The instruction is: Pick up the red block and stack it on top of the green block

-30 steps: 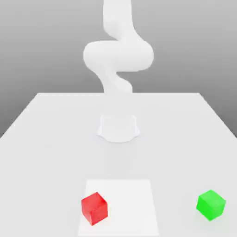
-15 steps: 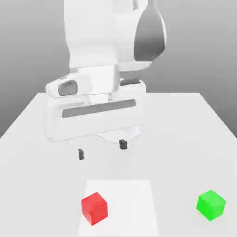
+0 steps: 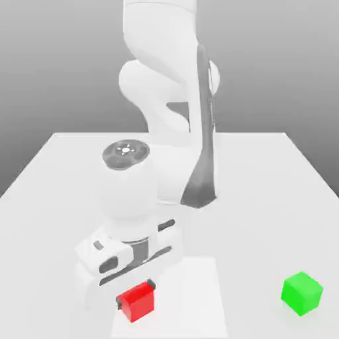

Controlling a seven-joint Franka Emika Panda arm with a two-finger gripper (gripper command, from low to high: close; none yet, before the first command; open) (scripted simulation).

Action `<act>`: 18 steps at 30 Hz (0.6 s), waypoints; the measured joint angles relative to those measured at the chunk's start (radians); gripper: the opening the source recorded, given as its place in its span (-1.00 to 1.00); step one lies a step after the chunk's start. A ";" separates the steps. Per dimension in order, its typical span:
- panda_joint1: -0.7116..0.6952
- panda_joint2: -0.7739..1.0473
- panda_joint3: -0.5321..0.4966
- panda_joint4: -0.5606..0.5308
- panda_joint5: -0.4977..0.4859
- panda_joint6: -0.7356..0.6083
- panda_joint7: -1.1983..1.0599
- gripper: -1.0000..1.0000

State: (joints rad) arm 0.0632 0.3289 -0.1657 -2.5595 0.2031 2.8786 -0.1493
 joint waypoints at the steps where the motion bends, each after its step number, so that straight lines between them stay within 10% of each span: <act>1: 0.000 0.000 0.000 0.000 0.000 -0.001 0.000 -1.00; 9: 0.049 -0.177 -0.045 -0.024 -0.121 -0.150 0.090 -1.00; 18: 0.301 -0.206 0.181 0.058 -0.198 -0.258 0.166 -1.00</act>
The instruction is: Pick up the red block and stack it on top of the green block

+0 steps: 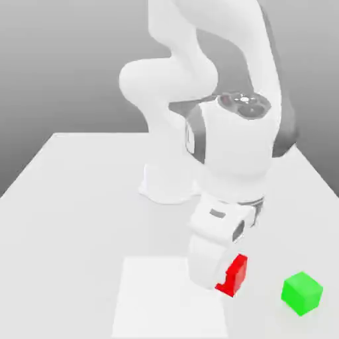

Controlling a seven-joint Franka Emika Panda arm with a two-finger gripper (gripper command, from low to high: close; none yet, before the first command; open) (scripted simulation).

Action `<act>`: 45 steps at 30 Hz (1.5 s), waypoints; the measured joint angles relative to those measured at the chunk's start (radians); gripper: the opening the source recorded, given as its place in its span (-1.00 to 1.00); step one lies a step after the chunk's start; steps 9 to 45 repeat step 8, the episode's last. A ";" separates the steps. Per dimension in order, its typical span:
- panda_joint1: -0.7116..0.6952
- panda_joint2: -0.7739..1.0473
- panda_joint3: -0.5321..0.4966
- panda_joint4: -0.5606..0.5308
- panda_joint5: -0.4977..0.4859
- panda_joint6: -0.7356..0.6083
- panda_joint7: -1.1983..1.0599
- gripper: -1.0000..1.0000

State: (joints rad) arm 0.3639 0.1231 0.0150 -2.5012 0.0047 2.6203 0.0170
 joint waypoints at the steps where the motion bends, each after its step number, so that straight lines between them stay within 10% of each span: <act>1: 0.029 0.010 0.025 0.013 -0.009 -0.003 0.008 -1.00; 5: 0.098 0.146 0.060 0.053 -0.053 0.094 0.042 -1.00; 6: 0.103 0.167 0.059 0.055 -0.058 0.113 0.046 1.00; 45: 0.103 0.167 0.059 0.055 -0.058 0.113 0.046 1.00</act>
